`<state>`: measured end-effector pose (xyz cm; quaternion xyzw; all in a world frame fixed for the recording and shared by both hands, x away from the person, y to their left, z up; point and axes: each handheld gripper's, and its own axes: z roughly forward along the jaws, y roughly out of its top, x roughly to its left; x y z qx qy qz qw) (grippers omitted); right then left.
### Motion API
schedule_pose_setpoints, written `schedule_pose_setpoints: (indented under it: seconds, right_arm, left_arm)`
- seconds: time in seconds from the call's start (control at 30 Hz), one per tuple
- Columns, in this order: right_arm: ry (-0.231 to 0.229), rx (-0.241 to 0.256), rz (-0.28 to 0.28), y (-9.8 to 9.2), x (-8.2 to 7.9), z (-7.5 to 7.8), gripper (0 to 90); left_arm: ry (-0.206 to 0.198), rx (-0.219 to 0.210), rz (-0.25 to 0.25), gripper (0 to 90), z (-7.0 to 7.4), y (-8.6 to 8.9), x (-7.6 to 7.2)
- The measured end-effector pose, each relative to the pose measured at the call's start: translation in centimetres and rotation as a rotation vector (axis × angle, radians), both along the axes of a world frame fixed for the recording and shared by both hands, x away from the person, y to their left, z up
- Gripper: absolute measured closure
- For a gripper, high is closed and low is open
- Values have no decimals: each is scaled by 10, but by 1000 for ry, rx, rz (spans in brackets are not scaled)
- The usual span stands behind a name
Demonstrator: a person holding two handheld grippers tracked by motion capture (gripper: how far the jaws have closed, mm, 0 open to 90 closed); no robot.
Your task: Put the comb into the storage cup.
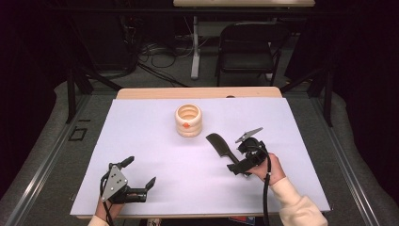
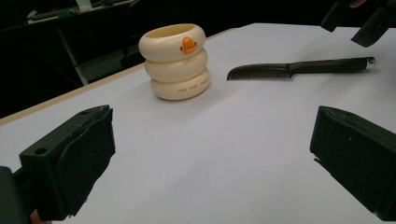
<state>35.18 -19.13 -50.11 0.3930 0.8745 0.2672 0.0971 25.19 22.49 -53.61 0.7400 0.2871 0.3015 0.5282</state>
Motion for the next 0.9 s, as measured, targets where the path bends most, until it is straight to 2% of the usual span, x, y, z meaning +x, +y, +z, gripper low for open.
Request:
schedule_pose_setpoints:
  seconds: [0.2,0.27,0.4,0.5,0.53,0.57,0.6,0.73,0.77,0.87,0.9]
  right_arm:
    - [39,-54,-8,5,12,-2,2]
    - [66,-75,-18,7,16,-3,5]
    - [80,-109,-16,10,23,-3,46]
    - [112,-139,-12,14,28,-4,117]
    - [108,-137,-7,16,30,-6,143]
    - [131,-156,-16,18,30,-4,158]
    - [119,-147,-7,20,31,-6,204]
    - [124,-157,-13,25,34,-3,345]
    - [111,-181,1,26,35,-3,371]
    - [117,-220,-5,30,37,-3,439]
    - [118,-220,-22,32,37,-4,455]
  left_arm:
    - [1,-4,-5,1,0,0,0]
    - [3,1,-5,1,0,0,-1]
    - [7,-4,-3,1,0,-1,0]
    - [8,-6,-4,1,0,-1,0]
    - [8,-6,-4,1,0,-1,0]
    - [7,-7,-4,1,0,-1,0]
    - [7,-7,-4,1,0,-1,0]
    - [8,-5,-5,1,0,-1,-1]
    - [6,-6,-6,1,0,-1,-1]
    - [9,-8,-9,1,0,-1,0]
    - [11,-8,-9,1,-1,-1,0]
